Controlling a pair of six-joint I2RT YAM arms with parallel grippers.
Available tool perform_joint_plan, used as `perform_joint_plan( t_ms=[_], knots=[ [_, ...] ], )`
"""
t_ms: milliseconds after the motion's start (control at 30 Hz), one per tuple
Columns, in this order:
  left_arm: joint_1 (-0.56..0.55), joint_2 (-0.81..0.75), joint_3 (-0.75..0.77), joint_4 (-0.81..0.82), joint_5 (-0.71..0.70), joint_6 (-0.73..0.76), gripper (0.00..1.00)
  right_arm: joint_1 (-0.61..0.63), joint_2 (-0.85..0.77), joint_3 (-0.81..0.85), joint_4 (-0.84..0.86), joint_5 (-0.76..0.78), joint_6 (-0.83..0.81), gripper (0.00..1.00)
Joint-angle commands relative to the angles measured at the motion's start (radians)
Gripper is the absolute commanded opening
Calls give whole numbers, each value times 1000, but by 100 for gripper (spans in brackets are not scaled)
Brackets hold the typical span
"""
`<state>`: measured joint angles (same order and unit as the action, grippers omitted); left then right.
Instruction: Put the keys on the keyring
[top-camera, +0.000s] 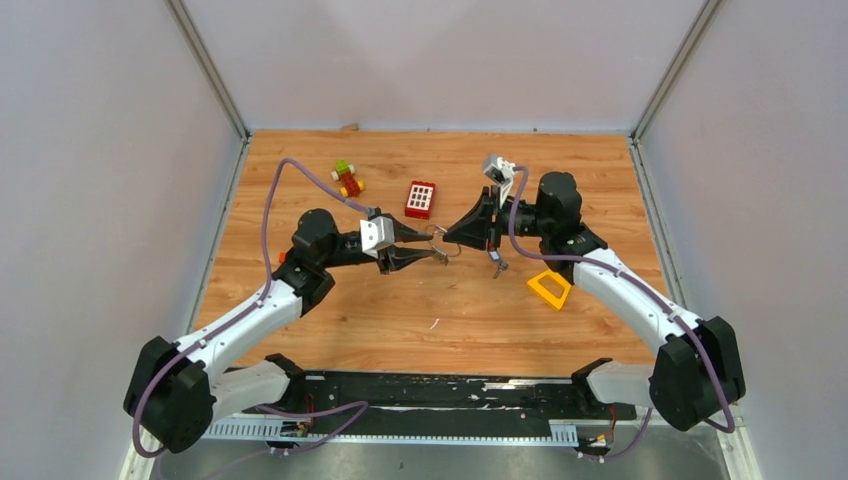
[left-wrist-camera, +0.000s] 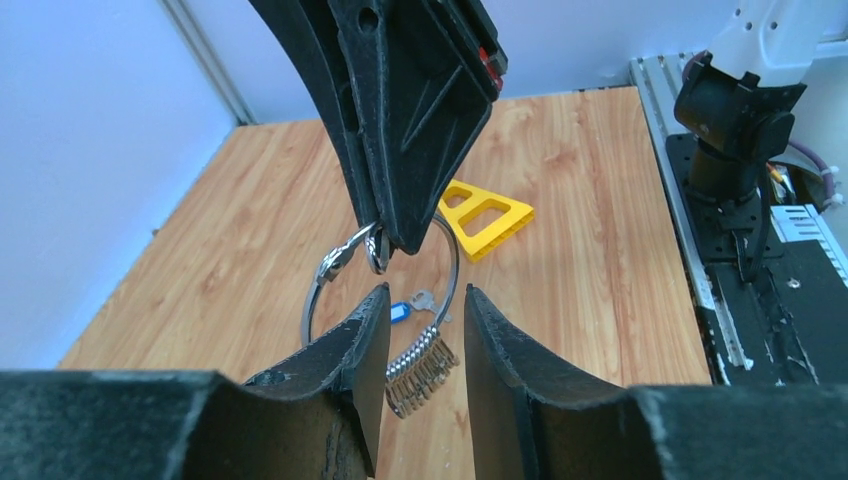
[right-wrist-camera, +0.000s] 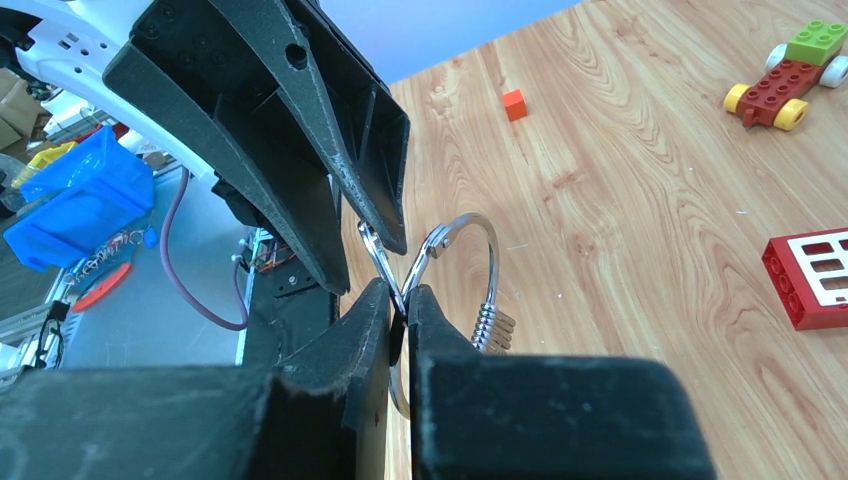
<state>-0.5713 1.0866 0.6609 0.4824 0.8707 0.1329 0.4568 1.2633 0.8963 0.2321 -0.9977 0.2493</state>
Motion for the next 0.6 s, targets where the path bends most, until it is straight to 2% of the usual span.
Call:
perform_joint_plan(
  t_ms=[0, 567],
  knots=[
    [2, 7, 4, 141, 12, -51, 39, -3, 7, -7, 71, -24, 33, 0],
    [2, 40, -3, 229, -79, -71, 38, -4, 31, -11, 96, -54, 51, 0]
  ],
)
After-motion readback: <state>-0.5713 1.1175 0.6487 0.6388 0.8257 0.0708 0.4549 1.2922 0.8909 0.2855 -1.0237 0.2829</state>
